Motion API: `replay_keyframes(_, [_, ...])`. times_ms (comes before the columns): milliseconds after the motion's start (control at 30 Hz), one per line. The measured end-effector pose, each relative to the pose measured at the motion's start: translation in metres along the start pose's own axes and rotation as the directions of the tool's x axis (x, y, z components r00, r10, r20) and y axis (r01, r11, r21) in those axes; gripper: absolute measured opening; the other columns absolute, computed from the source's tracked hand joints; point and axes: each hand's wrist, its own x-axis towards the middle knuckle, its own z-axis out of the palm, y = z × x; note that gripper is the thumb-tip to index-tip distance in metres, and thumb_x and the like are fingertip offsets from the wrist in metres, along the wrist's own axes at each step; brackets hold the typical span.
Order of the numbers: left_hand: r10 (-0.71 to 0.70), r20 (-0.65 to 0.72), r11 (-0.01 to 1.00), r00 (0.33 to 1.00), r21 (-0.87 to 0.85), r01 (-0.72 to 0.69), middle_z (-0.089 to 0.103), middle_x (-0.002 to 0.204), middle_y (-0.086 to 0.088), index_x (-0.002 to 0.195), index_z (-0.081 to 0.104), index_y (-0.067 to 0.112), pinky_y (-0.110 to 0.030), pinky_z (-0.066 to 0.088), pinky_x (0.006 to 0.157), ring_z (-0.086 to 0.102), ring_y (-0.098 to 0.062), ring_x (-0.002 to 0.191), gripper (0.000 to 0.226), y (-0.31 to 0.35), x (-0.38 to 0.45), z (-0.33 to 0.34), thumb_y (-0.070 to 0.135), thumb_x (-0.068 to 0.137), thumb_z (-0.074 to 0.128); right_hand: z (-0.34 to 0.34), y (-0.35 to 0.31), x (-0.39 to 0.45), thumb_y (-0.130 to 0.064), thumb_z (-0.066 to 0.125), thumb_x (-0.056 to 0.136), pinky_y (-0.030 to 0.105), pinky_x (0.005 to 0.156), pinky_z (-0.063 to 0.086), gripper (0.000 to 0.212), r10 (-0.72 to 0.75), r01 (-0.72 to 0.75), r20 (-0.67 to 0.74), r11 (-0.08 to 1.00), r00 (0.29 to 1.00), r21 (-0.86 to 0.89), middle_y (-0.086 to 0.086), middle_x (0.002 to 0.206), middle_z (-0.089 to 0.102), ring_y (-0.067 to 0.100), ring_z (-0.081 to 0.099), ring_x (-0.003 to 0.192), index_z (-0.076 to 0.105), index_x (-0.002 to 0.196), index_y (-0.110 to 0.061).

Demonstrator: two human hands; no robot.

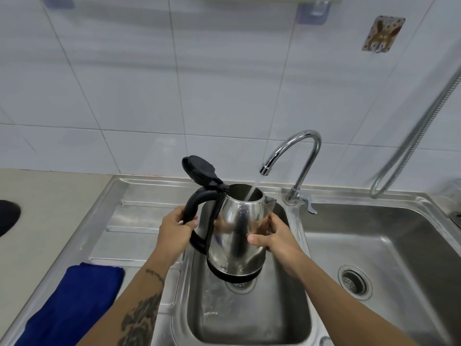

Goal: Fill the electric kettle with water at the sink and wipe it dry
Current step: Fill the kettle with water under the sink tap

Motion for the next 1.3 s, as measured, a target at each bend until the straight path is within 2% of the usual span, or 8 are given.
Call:
replay_keyframes(233, [0.012, -0.004, 0.996, 1.0, 0.091, -0.012, 0.073, 0.091, 0.006, 0.093, 0.068, 0.032, -0.039, 0.053, 0.092, 0.068, -0.018, 0.093, 0.028, 0.004, 0.005, 0.016, 0.006, 0.084, 0.071, -0.016, -0.008, 0.012, 0.001, 0.083, 0.072, 0.023, 0.069, 0.051, 0.037, 0.019, -0.019, 0.008, 1.0, 1.0, 0.02, -0.003, 0.084, 0.072, 0.014, 0.07, 0.081, 0.065, 0.099, -0.016])
replay_keyframes(400, [0.022, -0.026, 0.991, 0.999, 0.129, -0.018, 0.073, 0.089, 0.006, 0.09, 0.066, 0.03, -0.038, 0.053, 0.089, 0.067, -0.017, 0.091, 0.027, 0.01, 0.009, 0.023, 0.005, 0.083, 0.071, -0.021, -0.013, 0.022, 0.006, 0.082, 0.067, 0.029, 0.076, 0.051, 0.047, 0.006, -0.006, 0.006, 1.0, 1.0, 0.023, 0.001, 0.089, 0.075, 0.02, 0.074, 0.089, 0.065, 0.106, -0.013])
replay_keyframes(533, [0.007, 0.018, 0.996, 1.0, 0.094, -0.009, 0.074, 0.091, 0.007, 0.09, 0.068, 0.029, -0.041, 0.054, 0.092, 0.069, -0.015, 0.093, 0.029, 0.01, 0.011, 0.025, 0.002, 0.081, 0.071, -0.027, -0.013, 0.023, 0.011, 0.08, 0.067, 0.024, 0.07, 0.052, 0.056, 0.009, -0.01, 0.018, 0.998, 1.0, 0.059, 0.002, 0.093, 0.072, 0.018, 0.07, 0.088, 0.062, 0.115, -0.011])
replay_keyframes(633, [-0.008, 0.068, 1.0, 0.998, 0.029, 0.006, 0.075, 0.094, 0.004, 0.093, 0.07, 0.024, -0.046, 0.054, 0.094, 0.07, -0.02, 0.092, 0.031, 0.005, 0.009, 0.025, -0.005, 0.082, 0.068, -0.031, -0.013, 0.02, 0.001, 0.081, 0.057, 0.029, 0.078, 0.055, 0.071, -0.008, 0.007, 0.014, 0.997, 1.0, 0.078, 0.005, 0.109, 0.075, 0.021, 0.072, 0.097, 0.062, 0.123, -0.019])
replay_keyframes(833, [0.011, 0.06, 1.0, 0.998, -0.02, -0.01, 0.075, 0.093, 0.001, 0.097, 0.071, 0.028, -0.046, 0.055, 0.094, 0.07, -0.02, 0.094, 0.038, -0.002, 0.004, 0.024, -0.007, 0.084, 0.067, -0.034, -0.017, 0.01, 0.005, 0.083, 0.062, 0.035, 0.092, 0.056, 0.065, -0.067, 0.067, 0.002, 0.997, 0.998, 0.037, 0.015, 0.119, 0.072, 0.028, 0.072, 0.103, 0.065, 0.117, -0.024])
replay_keyframes(1067, [0.077, -0.006, 0.997, 0.997, -0.019, -0.077, 0.075, 0.096, 0.001, 0.093, 0.066, 0.038, -0.041, 0.053, 0.096, 0.069, -0.018, 0.099, 0.042, 0.002, 0.003, 0.028, -0.004, 0.086, 0.065, -0.033, -0.02, 0.005, 0.015, 0.081, 0.07, 0.019, 0.08, 0.053, 0.063, -0.092, 0.095, -0.073, 0.995, 0.993, 0.034, -0.02, 0.091, 0.072, 0.002, 0.068, 0.092, 0.061, 0.098, -0.038])
replay_keyframes(1200, [0.088, -0.01, 0.996, 0.996, 0.028, -0.088, 0.074, 0.096, 0.005, 0.097, 0.066, 0.039, -0.039, 0.052, 0.095, 0.067, -0.016, 0.1, 0.041, 0.001, 0.002, 0.032, -0.001, 0.088, 0.063, -0.036, -0.022, 0.005, 0.014, 0.082, 0.07, 0.027, 0.086, 0.058, 0.05, -0.091, 0.09, -0.077, 0.996, 0.993, -0.021, -0.004, 0.098, 0.072, 0.021, 0.068, 0.096, 0.068, 0.112, -0.009])
replay_keyframes(1300, [0.085, -0.031, 0.995, 0.996, 0.046, -0.083, 0.072, 0.096, 0.006, 0.111, 0.067, 0.025, -0.033, 0.05, 0.091, 0.065, -0.015, 0.1, 0.034, -0.001, -0.001, 0.035, 0.0, 0.089, 0.062, -0.043, -0.019, 0.008, -0.004, 0.08, 0.078, 0.037, 0.11, 0.047, 0.062, -0.158, 0.093, -0.189, 0.945, 0.969, -0.313, -0.005, 0.131, 0.064, 0.019, 0.057, 0.127, 0.059, 0.136, -0.015])
